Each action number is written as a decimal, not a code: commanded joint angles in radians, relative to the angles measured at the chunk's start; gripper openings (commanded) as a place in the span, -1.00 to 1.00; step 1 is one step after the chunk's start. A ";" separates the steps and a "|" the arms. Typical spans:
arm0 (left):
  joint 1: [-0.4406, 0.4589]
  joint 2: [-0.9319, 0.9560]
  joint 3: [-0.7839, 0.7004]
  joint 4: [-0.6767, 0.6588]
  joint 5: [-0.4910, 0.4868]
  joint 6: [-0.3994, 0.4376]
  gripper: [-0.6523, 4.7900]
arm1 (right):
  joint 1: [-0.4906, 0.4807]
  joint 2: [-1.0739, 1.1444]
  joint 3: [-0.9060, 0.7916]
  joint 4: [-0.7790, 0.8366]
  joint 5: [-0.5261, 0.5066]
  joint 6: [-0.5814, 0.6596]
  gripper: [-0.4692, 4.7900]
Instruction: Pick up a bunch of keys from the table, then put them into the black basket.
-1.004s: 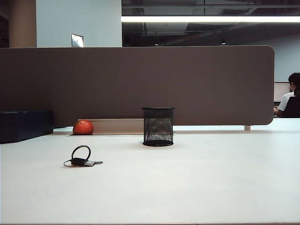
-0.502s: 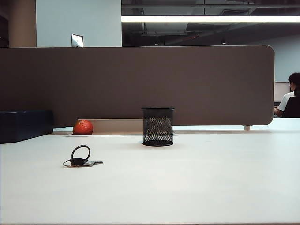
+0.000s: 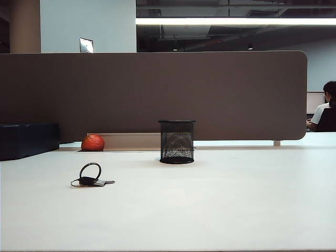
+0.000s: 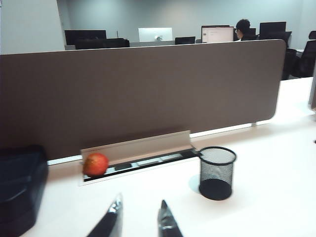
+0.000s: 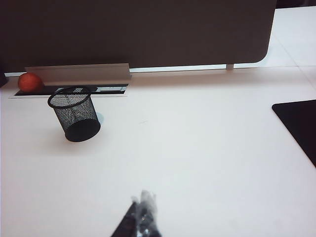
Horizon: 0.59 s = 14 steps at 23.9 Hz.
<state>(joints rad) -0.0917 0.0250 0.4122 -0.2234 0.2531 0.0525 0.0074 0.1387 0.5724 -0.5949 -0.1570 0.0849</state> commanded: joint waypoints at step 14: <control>-0.001 0.516 0.386 -0.063 0.295 0.118 0.02 | 0.001 0.382 0.385 -0.196 -0.361 0.214 -0.13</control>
<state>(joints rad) -0.0917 0.5163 0.7799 -0.2802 0.5102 0.1535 0.0074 0.5102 0.9546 -0.7872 -0.4587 0.2543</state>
